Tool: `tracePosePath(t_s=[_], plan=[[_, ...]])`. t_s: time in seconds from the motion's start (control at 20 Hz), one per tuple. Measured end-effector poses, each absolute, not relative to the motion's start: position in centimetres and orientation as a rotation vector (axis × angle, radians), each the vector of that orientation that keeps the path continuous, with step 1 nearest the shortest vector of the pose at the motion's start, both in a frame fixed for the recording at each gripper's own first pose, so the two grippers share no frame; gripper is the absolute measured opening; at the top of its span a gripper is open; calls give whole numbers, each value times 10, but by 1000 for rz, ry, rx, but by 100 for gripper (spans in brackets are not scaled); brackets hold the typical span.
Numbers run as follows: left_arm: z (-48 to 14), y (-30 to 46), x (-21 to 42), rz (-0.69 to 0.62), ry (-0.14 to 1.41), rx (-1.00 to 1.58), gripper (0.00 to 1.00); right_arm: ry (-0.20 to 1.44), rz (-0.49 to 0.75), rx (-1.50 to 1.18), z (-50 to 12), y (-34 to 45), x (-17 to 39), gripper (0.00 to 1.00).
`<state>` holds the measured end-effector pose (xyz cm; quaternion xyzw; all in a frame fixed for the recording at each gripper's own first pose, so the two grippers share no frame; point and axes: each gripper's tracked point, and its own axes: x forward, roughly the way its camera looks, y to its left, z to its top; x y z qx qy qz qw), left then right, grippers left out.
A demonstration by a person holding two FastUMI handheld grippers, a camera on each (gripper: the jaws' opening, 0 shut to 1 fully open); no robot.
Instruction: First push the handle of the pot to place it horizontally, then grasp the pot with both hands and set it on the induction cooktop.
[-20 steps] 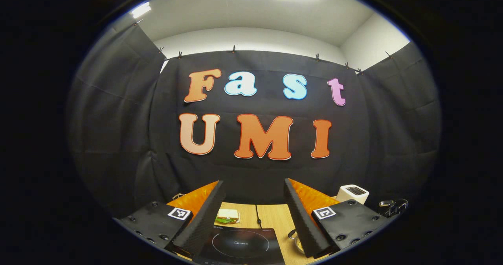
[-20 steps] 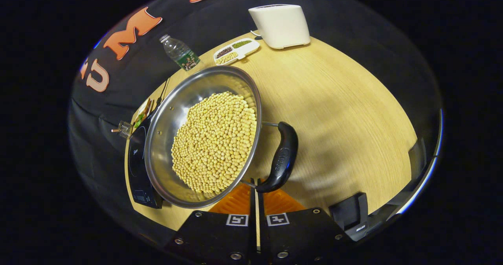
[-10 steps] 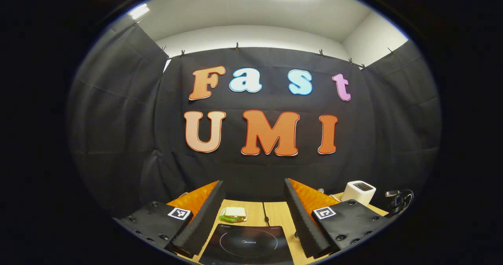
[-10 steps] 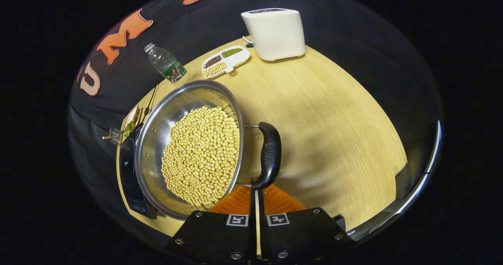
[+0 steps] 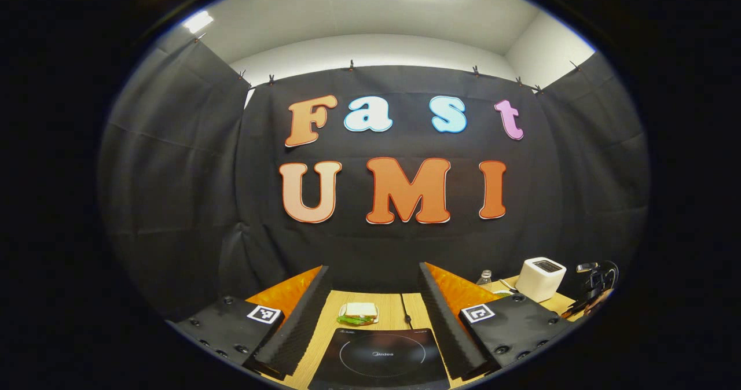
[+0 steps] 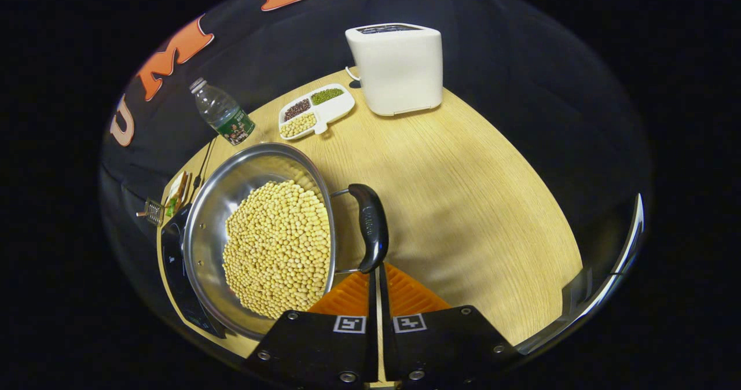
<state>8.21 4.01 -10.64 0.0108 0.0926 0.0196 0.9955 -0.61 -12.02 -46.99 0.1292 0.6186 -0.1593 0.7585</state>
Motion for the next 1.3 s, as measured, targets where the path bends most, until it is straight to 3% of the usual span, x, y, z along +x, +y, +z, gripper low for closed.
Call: tracePosePath(t_s=[0.75, 0.95, 1.1, 1.15, 1.2, 1.3], plan=[[-121, 38, 67, 46, 238, 37, 98, 1290, -344, 203, -468, -129, 35, 3], [-143, 12, 72, -15, 293, 12, 98, 1235, -314, 218, -445, -126, 37, 16], [-163, -15, 76, -77, 348, -20, 99, 1150, -278, 231, -427, -120, 48, 35], [-171, -25, 78, -100, 372, -34, 98, 1136, -266, 232, -421, -117, 50, 34], [-181, -37, 79, -127, 401, -49, 99, 1122, -253, 235, -414, -115, 51, 49], [-205, -61, 79, -179, 472, -87, 98, 1098, -228, 217, -406, -110, 57, 55]])
